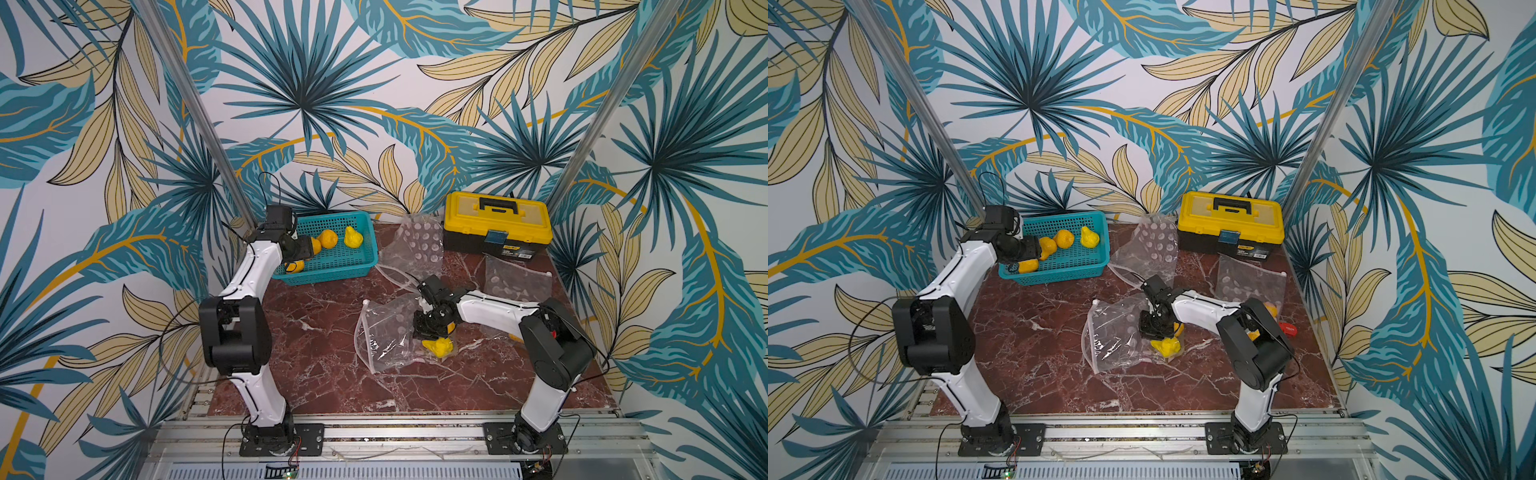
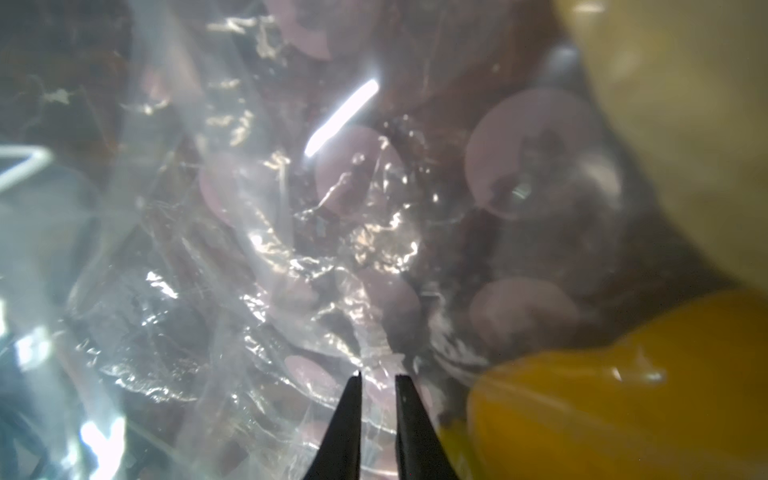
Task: Open the zip-top bag and take out the pear
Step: Place the pear in the basket, then adjust the zipper food storage bag at the center of the board.
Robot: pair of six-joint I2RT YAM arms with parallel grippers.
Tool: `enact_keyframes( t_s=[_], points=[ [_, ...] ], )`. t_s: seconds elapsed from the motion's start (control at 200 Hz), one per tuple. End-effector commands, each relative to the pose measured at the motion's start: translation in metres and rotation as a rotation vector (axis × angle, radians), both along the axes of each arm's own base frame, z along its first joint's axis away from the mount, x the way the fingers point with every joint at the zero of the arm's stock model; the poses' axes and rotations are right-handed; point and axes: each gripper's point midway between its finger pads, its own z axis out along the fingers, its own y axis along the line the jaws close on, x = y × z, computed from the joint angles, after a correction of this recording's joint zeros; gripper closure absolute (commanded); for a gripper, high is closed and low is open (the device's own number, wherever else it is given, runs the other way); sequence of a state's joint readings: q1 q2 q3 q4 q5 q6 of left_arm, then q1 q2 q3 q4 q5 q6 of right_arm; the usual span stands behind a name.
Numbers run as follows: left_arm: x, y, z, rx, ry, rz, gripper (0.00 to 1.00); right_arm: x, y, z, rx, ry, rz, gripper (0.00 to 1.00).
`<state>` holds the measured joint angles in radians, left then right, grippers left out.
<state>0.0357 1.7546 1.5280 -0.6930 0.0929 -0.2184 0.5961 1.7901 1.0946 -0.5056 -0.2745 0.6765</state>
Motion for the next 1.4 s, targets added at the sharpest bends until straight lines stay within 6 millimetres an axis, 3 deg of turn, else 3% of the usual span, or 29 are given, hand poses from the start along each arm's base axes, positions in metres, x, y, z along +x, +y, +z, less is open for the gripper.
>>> enact_keyframes(
  t_s=[0.0,0.165,0.33,0.461,0.686,0.866,1.237,1.397],
  points=[
    [-0.04,-0.049,-0.016,-0.17,0.081,-0.097,0.37,0.003,0.0,0.027,0.022,-0.034,-0.007,0.8],
    [-0.1,-0.093,-0.035,-0.246,0.16,-0.193,0.44,0.005,-0.004,0.056,0.019,-0.083,0.0,0.77],
    [-0.15,-0.106,-0.075,-0.273,0.249,-0.189,0.52,0.006,-0.008,0.07,0.004,-0.111,0.008,0.77],
    [-0.175,-0.121,-0.105,-0.345,0.31,-0.212,0.54,0.008,-0.014,0.078,-0.028,-0.132,0.013,0.77],
    [-0.184,-0.168,-0.105,-0.437,0.292,-0.316,0.54,0.015,-0.055,0.09,-0.216,-0.191,0.013,0.76],
    [-0.187,-0.195,-0.102,-0.511,0.29,-0.365,0.54,0.015,-0.094,0.091,-0.318,-0.197,-0.025,0.68],
    [-0.185,-0.214,-0.106,-0.559,0.283,-0.383,0.55,0.029,-0.129,0.073,-0.268,-0.168,-0.132,0.61],
    [-0.19,-0.219,-0.125,-0.532,0.334,-0.383,0.54,0.047,-0.141,0.074,-0.242,-0.196,-0.162,0.52]
  ],
)
